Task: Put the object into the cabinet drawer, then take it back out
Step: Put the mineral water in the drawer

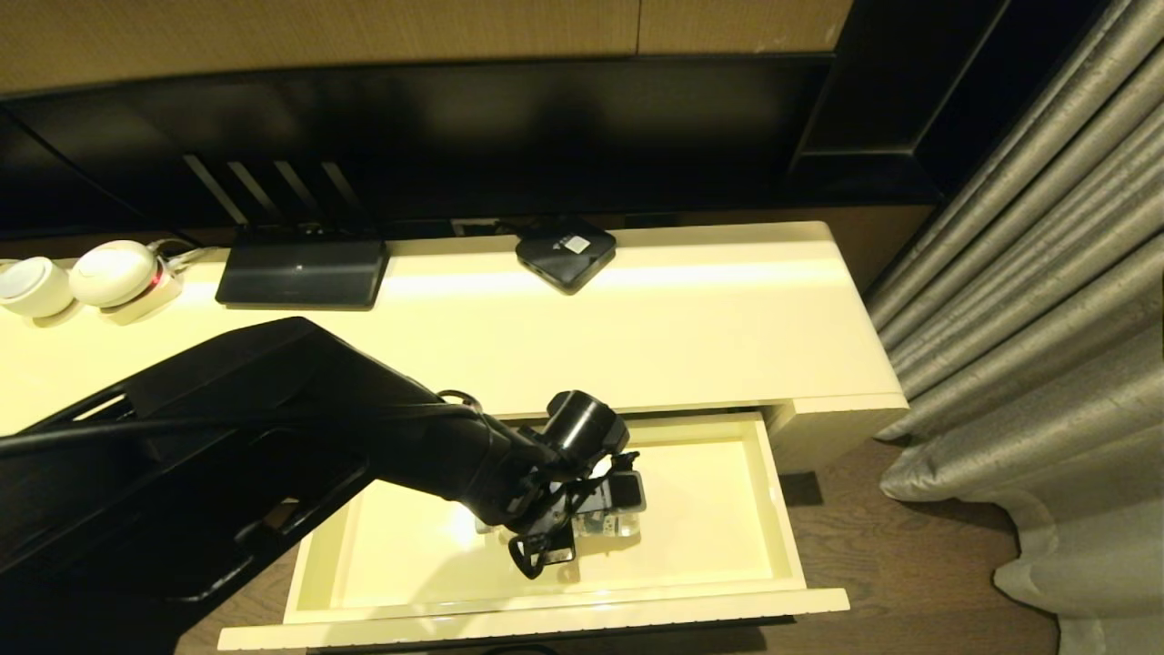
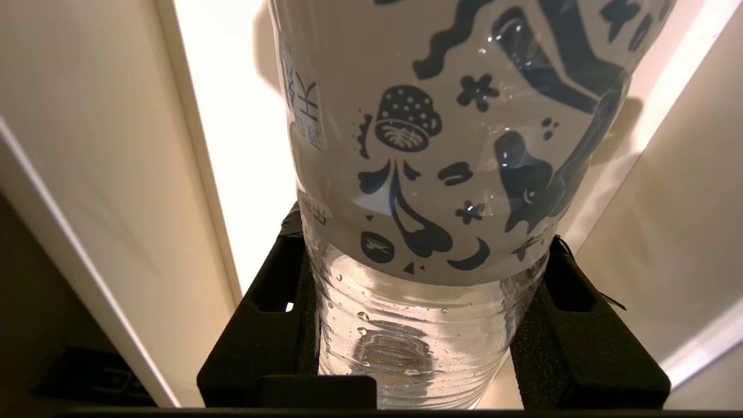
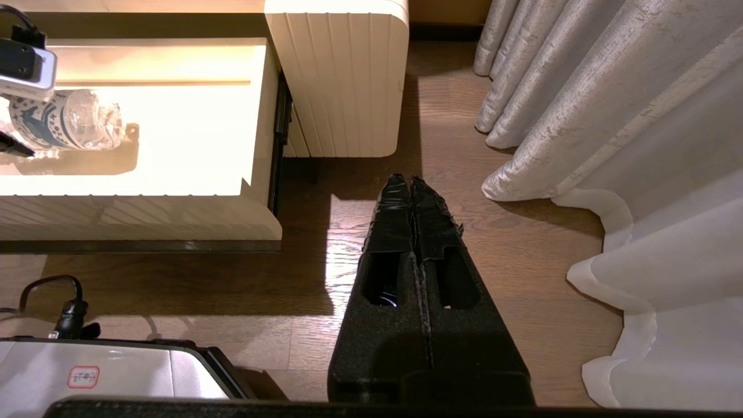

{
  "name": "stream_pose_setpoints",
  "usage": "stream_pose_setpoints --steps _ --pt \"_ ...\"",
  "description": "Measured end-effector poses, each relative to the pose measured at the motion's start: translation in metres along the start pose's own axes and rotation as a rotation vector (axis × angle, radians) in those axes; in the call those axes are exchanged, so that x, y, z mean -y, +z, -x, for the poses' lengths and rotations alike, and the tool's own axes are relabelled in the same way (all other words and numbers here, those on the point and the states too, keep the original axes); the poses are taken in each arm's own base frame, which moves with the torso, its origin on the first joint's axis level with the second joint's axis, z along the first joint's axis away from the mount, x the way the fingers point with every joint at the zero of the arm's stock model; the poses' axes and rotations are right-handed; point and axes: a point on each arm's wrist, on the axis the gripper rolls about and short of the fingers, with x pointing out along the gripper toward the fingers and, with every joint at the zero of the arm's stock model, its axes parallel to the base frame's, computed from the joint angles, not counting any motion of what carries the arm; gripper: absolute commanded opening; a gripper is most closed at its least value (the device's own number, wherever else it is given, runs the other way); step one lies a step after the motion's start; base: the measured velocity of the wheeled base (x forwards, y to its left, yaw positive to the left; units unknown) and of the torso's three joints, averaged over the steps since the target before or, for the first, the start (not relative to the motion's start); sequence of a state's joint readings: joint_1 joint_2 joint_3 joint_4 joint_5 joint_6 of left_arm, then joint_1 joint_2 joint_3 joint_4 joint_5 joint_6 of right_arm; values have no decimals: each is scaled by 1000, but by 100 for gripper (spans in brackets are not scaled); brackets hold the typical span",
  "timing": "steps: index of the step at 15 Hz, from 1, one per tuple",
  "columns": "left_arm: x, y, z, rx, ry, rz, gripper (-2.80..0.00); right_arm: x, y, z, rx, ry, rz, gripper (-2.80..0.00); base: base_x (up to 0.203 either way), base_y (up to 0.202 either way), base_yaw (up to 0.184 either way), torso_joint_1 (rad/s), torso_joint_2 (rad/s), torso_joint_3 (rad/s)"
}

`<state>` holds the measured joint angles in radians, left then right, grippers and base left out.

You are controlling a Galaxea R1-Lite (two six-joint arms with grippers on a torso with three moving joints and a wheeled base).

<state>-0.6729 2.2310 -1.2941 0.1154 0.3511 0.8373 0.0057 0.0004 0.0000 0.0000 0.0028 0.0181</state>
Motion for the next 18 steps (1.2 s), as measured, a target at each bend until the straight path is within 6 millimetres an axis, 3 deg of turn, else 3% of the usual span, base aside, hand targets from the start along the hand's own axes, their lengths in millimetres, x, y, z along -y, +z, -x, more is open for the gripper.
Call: stream_pose_setpoints --steps 6,7,15,18 --pt "0 0 -12 -10 -4 6 -280 0 0 0 0 0 0 -280 0 0 0 0 0 0" --pt "0 1 -13 -10 -4 7 0 0 0 0 0 0 0 -280 0 0 0 0 0 0" --pt "-9 1 -16 -9 9 33 0 0 0 0 0 0 0 -280 0 0 0 0 0 0" --pt "-19 2 -2 15 40 48 0 0 0 0 0 0 0 -280 0 0 0 0 0 0"
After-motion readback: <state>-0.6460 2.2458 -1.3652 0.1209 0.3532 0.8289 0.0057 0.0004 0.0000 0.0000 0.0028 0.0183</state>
